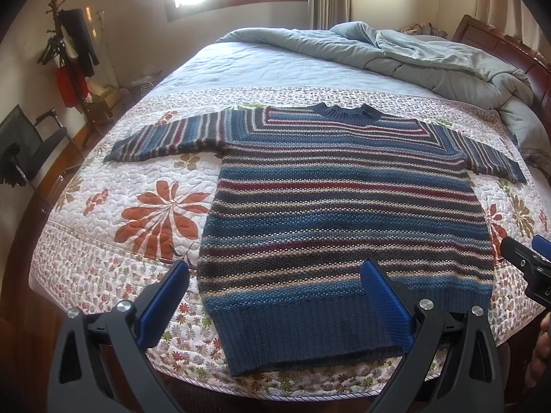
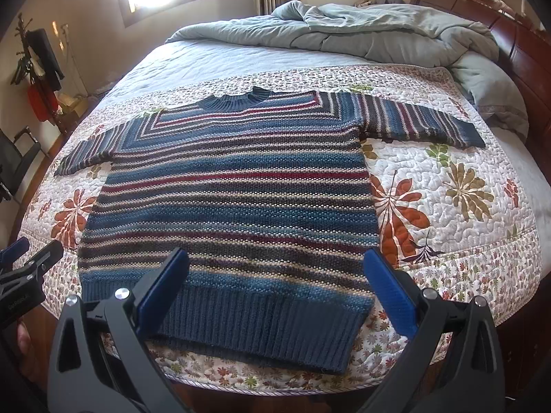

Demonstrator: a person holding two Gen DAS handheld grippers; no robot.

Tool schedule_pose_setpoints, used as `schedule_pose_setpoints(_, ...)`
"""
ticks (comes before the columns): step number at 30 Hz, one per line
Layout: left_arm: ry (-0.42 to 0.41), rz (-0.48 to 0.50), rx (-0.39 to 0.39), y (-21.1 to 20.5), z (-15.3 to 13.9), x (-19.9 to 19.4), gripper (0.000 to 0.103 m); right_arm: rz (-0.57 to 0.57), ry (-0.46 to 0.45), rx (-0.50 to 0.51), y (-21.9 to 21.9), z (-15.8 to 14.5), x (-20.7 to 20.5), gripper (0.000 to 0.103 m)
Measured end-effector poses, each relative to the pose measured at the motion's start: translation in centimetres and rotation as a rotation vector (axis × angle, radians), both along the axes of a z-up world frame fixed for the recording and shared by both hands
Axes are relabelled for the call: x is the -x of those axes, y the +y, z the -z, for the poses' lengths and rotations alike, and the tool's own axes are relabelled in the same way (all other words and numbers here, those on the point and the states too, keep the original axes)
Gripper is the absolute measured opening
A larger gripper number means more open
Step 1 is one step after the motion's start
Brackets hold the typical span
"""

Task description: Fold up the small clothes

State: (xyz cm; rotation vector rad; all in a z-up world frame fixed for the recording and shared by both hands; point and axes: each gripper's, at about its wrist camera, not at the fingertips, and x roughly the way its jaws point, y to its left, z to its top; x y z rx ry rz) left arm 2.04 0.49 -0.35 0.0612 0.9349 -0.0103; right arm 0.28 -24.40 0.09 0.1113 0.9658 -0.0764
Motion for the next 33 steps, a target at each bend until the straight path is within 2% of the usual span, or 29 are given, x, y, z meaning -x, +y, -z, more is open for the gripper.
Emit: schedule_pose_setpoints(33, 0.008, 0.002, -0.015, -0.22, 0.53, -0.56, 0.099, 0.009, 0.015, -0.005, -0.83, 0.93, -0.50, 0.101)
